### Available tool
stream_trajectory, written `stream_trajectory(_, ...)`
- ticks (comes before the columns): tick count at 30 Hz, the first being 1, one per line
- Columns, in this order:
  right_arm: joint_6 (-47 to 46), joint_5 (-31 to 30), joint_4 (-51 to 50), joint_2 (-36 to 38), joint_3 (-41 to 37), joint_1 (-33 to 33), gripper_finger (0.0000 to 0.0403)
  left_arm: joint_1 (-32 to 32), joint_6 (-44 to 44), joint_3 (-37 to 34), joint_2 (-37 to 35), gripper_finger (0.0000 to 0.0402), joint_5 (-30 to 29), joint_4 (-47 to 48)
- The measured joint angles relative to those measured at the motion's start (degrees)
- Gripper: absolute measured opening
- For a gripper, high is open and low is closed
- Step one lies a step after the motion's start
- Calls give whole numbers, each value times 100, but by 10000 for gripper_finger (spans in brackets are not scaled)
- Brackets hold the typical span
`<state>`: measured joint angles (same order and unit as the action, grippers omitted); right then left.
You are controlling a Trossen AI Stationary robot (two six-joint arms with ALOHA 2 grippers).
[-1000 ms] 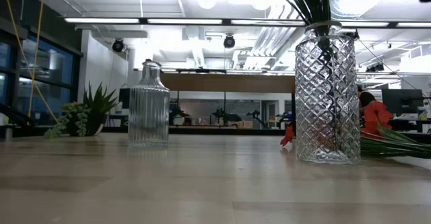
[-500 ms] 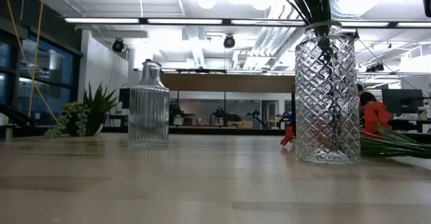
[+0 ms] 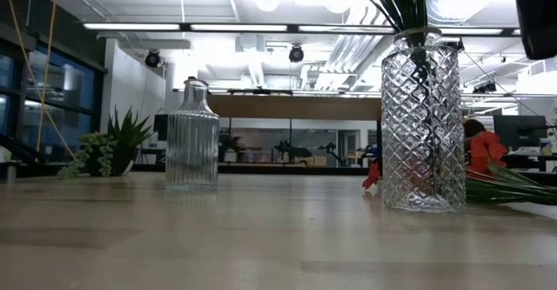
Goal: Pick and place flowers into a vace then onto a shelf
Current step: Put the red flowers into the left transparent vase
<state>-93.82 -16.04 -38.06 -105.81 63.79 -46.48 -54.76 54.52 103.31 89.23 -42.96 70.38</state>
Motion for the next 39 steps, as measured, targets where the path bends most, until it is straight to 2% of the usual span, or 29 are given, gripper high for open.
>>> stream_trajectory(16, -120, 242, 49, -296, 20, 48, 203, 0, 0, 0, 0, 220, -6, 5)
stream_trajectory(22, -171, 334, -54, -300, 13, 50, 148, 0, 0, 0, 0, 220, -20, 5)
stream_trajectory(31, -244, 394, -184, -309, 7, 46, 15, 0, 0, 0, 0, 220, -17, 5)
stream_trajectory(39, -390, 443, -292, -313, 7, 39, 10, 0, 0, 0, 0, 220, 13, 5)
